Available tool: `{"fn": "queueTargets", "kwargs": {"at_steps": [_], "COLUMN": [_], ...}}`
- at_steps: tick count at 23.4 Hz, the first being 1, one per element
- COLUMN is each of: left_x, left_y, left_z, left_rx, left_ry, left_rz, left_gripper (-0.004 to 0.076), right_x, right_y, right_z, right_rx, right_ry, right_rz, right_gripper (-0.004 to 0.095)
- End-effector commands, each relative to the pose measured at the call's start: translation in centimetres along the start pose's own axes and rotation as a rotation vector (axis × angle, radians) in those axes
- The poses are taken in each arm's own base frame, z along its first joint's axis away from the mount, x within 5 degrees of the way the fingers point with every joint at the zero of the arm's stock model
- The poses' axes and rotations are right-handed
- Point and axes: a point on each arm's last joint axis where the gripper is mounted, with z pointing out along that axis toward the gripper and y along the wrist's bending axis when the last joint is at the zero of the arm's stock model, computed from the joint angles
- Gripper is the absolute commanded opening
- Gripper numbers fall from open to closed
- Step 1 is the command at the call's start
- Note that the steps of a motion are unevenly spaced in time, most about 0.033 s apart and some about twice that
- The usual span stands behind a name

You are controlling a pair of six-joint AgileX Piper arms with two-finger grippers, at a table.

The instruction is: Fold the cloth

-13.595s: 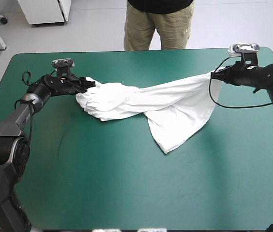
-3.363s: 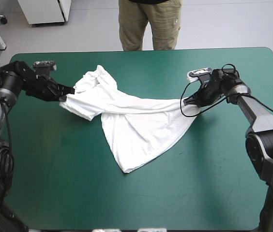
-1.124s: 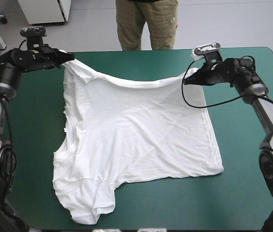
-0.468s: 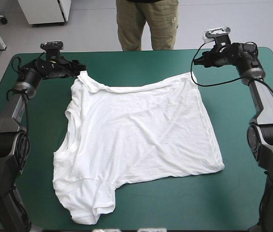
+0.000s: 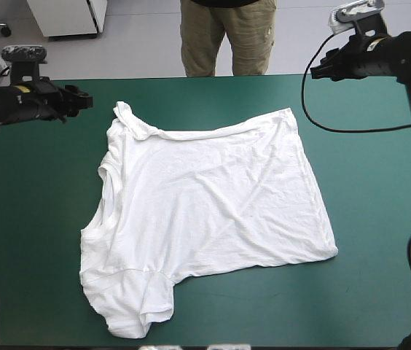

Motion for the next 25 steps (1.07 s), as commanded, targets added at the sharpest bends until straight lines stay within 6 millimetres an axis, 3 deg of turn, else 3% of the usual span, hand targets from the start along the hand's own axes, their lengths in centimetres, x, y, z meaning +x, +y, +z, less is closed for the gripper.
{"fn": "queueTargets", "kwargs": {"at_steps": [1,2,3,4,5,8,9,13,16,25], "left_x": [1.7,3.0,5.3,6.3,8.8,12.3,14.7,20.2,22.9,24.3], "left_y": [-1.8,-2.1,-2.7,-2.9,-3.2,-3.2,-3.2,-2.8,-2.3,-1.1], "left_z": [-5.6,-6.2,-7.1,-7.3,-7.6,-7.6,-7.4,-5.8,-4.0,0.1], "left_rx": [0.007,0.015,0.031,0.034,0.036,0.011,-0.003,-0.054,-0.084,-0.098], "left_ry": [-0.040,-0.008,0.050,0.071,0.116,0.189,0.240,0.325,0.387,0.458], "left_rz": [-0.034,-0.049,-0.069,-0.074,-0.084,-0.098,-0.126,-0.169,-0.178,-0.200], "left_gripper": [0.0417,0.0417,0.0417,0.0417,0.0417,0.0417,0.0417,0.0417,0.0417,0.0417], "right_x": [-1.7,-1.5,-1.1,-0.9,-0.4,0.3,0.8,2.2,3.0,3.4], "right_y": [1.3,1.6,2.3,2.6,3.1,3.8,4.3,5.3,5.5,5.5], "right_z": [-9.0,-10.1,-12.8,-13.8,-15.8,-18.5,-19.7,-21.9,-21.6,-21.2], "right_rx": [0.015,0.006,-0.008,-0.013,-0.016,-0.012,-0.020,-0.048,-0.056,-0.060], "right_ry": [-0.133,-0.122,-0.109,-0.098,-0.101,-0.135,-0.151,-0.169,-0.142,-0.125], "right_rz": [-0.033,-0.035,-0.012,-0.001,0.024,0.028,0.036,0.043,0.048,0.053], "right_gripper": [0.0426,0.0418,0.0418,0.0418,0.0418,0.0418,0.0418,0.0418,0.0418,0.0418]}}
